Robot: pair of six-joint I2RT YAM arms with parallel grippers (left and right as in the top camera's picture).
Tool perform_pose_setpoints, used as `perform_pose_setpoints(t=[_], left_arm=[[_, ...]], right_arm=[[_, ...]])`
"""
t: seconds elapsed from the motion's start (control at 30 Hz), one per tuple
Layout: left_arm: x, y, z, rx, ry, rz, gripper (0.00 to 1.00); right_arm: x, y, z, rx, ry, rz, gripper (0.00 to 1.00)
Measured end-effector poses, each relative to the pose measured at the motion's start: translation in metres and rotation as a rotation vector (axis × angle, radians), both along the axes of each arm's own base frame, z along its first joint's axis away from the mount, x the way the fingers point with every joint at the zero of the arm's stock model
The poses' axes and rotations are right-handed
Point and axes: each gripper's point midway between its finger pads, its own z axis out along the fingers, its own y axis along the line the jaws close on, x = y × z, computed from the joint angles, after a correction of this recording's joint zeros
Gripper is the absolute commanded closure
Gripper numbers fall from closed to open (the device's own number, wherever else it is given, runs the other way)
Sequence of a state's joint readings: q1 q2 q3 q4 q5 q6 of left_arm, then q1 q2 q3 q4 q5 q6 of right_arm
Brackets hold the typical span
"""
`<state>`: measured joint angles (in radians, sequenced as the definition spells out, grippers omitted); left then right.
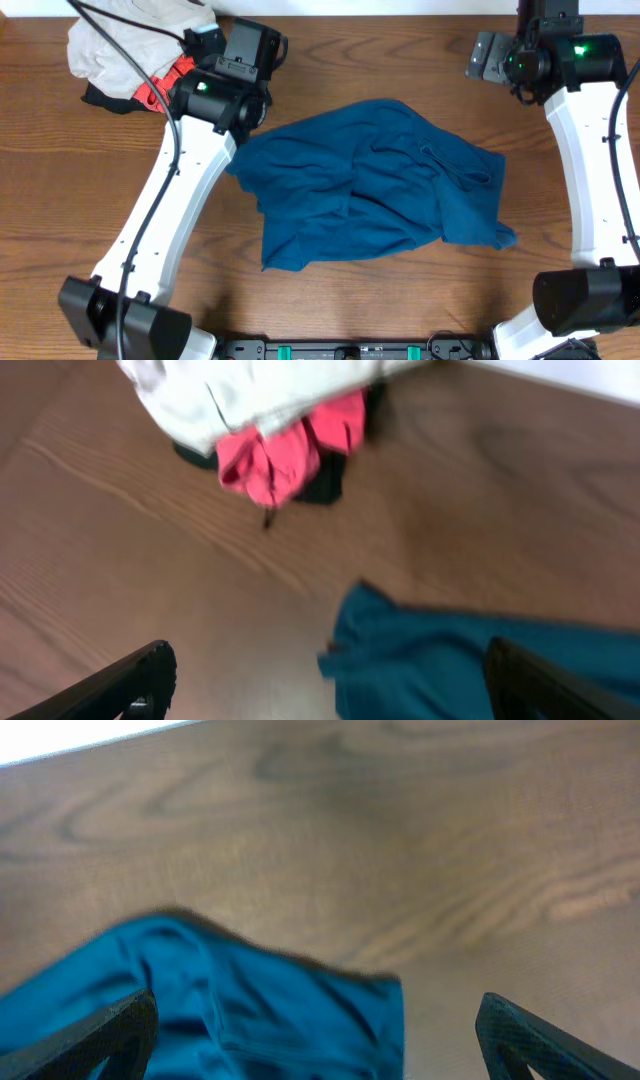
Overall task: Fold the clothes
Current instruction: 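Lay the shirt flat and move both grippers to its top corners, then grasp the shirt's top-left corner with the left gripper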
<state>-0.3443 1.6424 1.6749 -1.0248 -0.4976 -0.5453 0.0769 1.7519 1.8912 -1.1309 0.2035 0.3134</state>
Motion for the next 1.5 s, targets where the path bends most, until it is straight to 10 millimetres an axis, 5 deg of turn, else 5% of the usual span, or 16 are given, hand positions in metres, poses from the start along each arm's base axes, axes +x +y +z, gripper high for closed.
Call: perform_pose_setpoints(t=[0.23,0.4,0.77,1.5], left_arm=[[-0.012,-0.013,-0.007,-0.091,0.05,-0.051,0.02],[-0.014,-0.014,-0.043,-0.151,0.16,-0.052,0.02],[0.006,0.022,-0.133,-0.281,0.393,-0.016,0.02],[-0.004,0.01,-0.22,-0.491,0.617,-0.056,0.02]], right_arm=[[-0.03,0.0,-0.005,-0.002,0.101,0.012,0.01],[-0.038,0.001,-0.01,0.005,0.142,0.018,0.01],[-0.043,0.003,-0.013,0.015,0.166,0.031,0.01],[-0.044,0.006,-0.013,0.02,0.17,0.051,0.01]])
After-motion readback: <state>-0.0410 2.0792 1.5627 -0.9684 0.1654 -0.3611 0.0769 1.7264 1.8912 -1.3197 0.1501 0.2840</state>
